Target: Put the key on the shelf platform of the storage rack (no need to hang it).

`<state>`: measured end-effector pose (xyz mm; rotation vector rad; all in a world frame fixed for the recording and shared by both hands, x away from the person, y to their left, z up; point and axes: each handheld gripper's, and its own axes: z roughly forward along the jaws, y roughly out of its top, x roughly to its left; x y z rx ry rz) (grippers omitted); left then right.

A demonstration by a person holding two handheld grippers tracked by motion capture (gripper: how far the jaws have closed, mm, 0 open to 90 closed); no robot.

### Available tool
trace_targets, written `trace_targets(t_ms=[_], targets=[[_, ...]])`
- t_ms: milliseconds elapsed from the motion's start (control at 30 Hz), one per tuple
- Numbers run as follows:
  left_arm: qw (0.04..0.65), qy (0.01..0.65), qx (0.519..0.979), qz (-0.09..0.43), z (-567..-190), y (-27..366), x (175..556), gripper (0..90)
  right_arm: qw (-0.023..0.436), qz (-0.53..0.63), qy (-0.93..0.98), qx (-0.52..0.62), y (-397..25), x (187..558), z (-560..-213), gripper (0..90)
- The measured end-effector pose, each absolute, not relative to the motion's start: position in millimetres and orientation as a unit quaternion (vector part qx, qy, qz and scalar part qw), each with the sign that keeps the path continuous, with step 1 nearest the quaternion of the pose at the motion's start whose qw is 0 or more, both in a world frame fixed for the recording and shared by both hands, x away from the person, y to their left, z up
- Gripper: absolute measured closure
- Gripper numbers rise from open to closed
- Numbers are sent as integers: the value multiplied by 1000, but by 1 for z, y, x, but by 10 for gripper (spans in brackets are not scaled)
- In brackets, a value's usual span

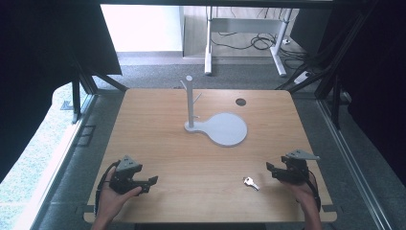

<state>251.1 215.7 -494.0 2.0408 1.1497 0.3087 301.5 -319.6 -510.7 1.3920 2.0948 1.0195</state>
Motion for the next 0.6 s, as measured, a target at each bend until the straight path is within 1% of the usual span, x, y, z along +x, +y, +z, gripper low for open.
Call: trace_targets(t_ms=[200,467,600], targets=[[381,449,799,124,-494,214,251,207,218,364,749,510,-320,302,-513,306],[388,446,795,139,-492,216,251,213,210,343,765,503,-320,305,-518,315],[381,448,796,143,-495,213,251,218,215,328,775,495,-321,304,-520,326]])
